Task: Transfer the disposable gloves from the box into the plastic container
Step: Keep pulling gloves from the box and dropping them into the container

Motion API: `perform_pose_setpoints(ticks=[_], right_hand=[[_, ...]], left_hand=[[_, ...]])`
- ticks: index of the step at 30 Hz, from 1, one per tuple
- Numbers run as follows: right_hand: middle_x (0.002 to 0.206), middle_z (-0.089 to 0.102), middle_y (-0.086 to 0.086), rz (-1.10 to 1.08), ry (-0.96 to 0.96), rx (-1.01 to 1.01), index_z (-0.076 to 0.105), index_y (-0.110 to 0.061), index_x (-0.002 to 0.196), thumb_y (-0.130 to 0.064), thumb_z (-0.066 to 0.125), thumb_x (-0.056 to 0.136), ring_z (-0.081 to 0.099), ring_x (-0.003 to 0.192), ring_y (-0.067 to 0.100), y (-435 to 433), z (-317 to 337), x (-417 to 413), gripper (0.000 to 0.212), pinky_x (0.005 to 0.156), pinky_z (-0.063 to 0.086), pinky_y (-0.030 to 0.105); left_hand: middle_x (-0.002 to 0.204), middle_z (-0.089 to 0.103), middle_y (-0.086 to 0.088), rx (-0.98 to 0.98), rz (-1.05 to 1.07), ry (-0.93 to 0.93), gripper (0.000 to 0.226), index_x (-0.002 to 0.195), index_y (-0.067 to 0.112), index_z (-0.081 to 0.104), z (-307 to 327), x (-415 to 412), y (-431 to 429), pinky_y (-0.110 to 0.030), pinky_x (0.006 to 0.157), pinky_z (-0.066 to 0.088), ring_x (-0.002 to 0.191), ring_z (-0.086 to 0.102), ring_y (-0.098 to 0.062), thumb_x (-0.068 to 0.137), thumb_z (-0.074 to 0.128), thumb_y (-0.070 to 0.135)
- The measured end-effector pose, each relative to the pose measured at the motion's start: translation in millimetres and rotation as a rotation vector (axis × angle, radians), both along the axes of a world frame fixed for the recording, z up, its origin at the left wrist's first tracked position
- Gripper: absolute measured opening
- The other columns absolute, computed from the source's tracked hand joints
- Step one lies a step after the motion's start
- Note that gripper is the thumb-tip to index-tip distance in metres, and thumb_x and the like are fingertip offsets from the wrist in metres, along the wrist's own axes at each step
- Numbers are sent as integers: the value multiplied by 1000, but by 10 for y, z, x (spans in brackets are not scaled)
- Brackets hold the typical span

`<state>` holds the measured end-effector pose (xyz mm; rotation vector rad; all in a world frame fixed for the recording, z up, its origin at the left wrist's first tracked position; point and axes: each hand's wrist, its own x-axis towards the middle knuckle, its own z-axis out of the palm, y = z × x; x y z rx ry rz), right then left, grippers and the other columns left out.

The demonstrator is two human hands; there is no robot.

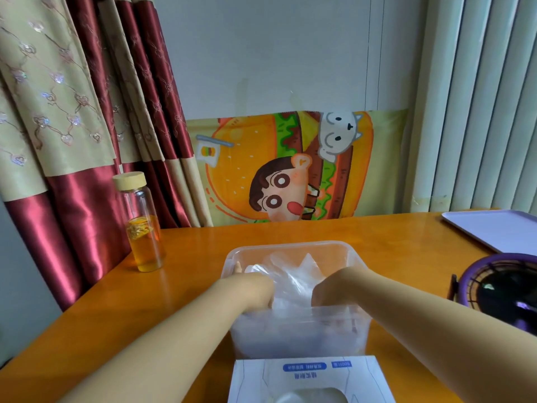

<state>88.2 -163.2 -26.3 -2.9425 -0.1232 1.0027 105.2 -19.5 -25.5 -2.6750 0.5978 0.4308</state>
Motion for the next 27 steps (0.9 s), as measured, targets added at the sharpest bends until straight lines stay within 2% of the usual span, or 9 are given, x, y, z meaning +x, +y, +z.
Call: perform_pose_setpoints(ticks=[2, 4, 7, 9, 14, 17, 20, 23, 27], right_hand=[[104, 50, 6, 21, -24, -34, 55, -4, 127, -30, 51, 95, 48, 93, 20, 11, -23, 5, 41, 79, 41, 28], [104, 50, 6, 37, -32, -52, 56, -5, 126, -31, 51, 95, 49, 93, 21, 19, -46, 16, 41, 83, 42, 30], [106, 51, 8, 73, -44, -79, 55, -4, 126, -31, 52, 95, 48, 95, 21, 18, -89, 42, 41, 95, 42, 33], [113, 52, 12, 78, -76, -79, 53, -2, 128, -28, 51, 96, 45, 97, 22, 33, -76, 21, 42, 97, 40, 33], [132, 50, 15, 122, -188, -36, 49, 1, 132, -21, 50, 97, 48, 122, 29, 52, -15, -9, 41, 100, 38, 30], [129, 56, 14, 190, -289, -65, 57, 0, 125, -29, 57, 93, 51, 119, 28, 56, 22, -7, 43, 103, 41, 33], [127, 59, 5, 238, -441, -74, 60, -10, 125, -34, 61, 90, 53, 116, 24, 28, 123, -82, 43, 100, 43, 31], [123, 61, -2, 237, -573, -54, 62, -19, 122, -37, 65, 86, 56, 111, 20, -20, 249, -165, 39, 95, 48, 34], [116, 65, -4, 209, -763, 58, 64, -21, 116, -28, 63, 90, 61, 104, 16, -83, 419, -380, 27, 89, 53, 32]], left_hand=[[117, 58, -13, -140, 20, 1, 28, 112, 6, 65, 60, 13, 96, -58, 115, -9, 130, 36, -30, 97, 42, 11], [97, 67, 1, -194, -13, -10, 27, 94, 16, 72, 203, -2, 251, -64, 111, -14, 115, 48, -20, 95, 51, 34], [99, 70, 6, -221, -4, -61, 41, 89, 19, 71, 383, -11, 469, -65, 110, -12, 114, 51, -13, 93, 47, 52], [99, 69, 14, -266, 25, -79, 41, 93, 22, 73, 464, -58, 651, -64, 110, -11, 115, 50, -11, 95, 45, 53], [136, 48, 17, -416, -5, -247, 29, 121, 39, 62, 557, -274, 830, -57, 116, -7, 137, 30, -13, 97, 47, 45], [139, 43, 18, -512, -117, -279, 35, 132, 42, 51, 510, -387, 688, -51, 118, -6, 137, 28, -9, 97, 45, 45], [143, 41, 17, -480, -182, -248, 38, 136, 42, 46, 413, -477, 523, -51, 117, -9, 140, 23, -9, 98, 43, 44], [144, 43, 14, -406, -193, -182, 37, 134, 38, 50, 342, -516, 426, -56, 114, -13, 141, 23, -13, 100, 37, 44], [124, 59, -2, -340, -52, -65, 49, 118, 20, 63, 354, -643, 363, -58, 114, -13, 136, 34, -21, 104, 22, 42]])
